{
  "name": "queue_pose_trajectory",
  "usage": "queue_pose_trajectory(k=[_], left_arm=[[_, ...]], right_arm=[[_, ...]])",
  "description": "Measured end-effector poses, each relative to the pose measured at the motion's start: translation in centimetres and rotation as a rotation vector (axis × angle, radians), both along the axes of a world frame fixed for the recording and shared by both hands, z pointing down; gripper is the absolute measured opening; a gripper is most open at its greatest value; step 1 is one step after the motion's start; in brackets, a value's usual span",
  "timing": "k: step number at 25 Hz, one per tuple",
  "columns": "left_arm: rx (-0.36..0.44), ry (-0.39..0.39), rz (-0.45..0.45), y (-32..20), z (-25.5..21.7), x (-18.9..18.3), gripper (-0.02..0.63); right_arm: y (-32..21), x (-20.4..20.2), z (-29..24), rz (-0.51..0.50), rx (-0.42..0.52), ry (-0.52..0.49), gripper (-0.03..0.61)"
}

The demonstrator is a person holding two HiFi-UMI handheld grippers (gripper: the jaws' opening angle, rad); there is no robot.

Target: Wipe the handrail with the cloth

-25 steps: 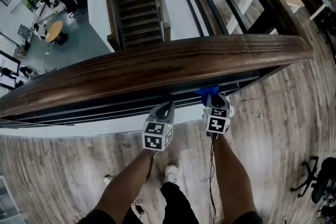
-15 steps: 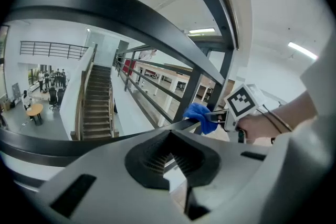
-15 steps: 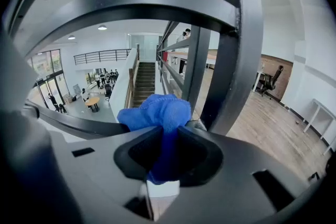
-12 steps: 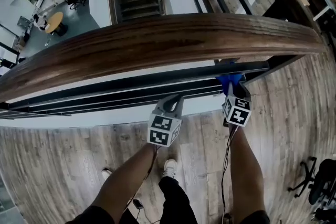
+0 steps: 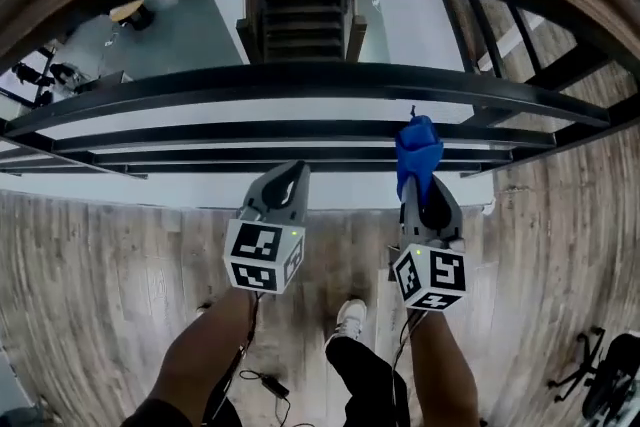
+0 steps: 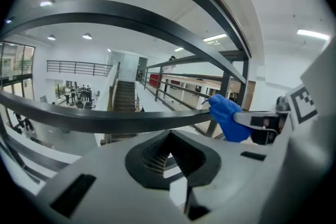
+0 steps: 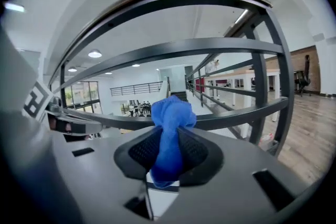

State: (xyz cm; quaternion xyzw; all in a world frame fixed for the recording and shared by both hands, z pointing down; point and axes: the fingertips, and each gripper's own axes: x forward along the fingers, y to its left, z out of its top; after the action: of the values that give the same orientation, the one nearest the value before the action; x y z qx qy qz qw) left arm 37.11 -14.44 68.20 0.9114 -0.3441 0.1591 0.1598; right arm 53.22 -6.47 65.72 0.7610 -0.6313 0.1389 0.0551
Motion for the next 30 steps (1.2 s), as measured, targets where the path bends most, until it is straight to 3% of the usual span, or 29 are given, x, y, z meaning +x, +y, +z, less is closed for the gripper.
queue_pose_trajectory(k=[3, 9, 14, 18, 23, 27, 30], left_arm=[[0.04, 0.028, -0.069, -1.7, 2.5, -8.6, 0.005], [0.149, -0.003, -0.301, -7.6, 7.2, -27.1, 0.003], [0.186, -0.016, -0.374, -11.5, 11.2, -39.4, 0.003], [0.214, -0.016, -0.449, -14.9, 12.0, -46.8, 0.003], [0.262, -0.008, -0.476, -17.6, 11.5, -52.8, 0.003], [0.305, 0.005, -0.521, -17.8, 11.3, -58.5, 0.003], [0.272, -0.004, -0.548, -17.8, 11.4, -62.1, 0.005]], right_arm=[[-1.5, -9.0, 2.2, -0.076, 0.027, 0.009, 0.092], [-8.2, -25.9, 7.4, -0.237, 0.073, 0.042, 0.092], [-13.7, -39.8, 12.6, -0.369, 0.095, 0.006, 0.092], [-18.4, -50.1, 14.0, -0.465, 0.125, 0.023, 0.092], [-23.1, -61.3, 14.1, -0.585, 0.157, 0.075, 0.092], [-25.9, -66.1, 14.7, -0.587, 0.11, 0.03, 0.092], [-27.5, -68.0, 15.9, -0.551, 0.053, 0.001, 0.092]])
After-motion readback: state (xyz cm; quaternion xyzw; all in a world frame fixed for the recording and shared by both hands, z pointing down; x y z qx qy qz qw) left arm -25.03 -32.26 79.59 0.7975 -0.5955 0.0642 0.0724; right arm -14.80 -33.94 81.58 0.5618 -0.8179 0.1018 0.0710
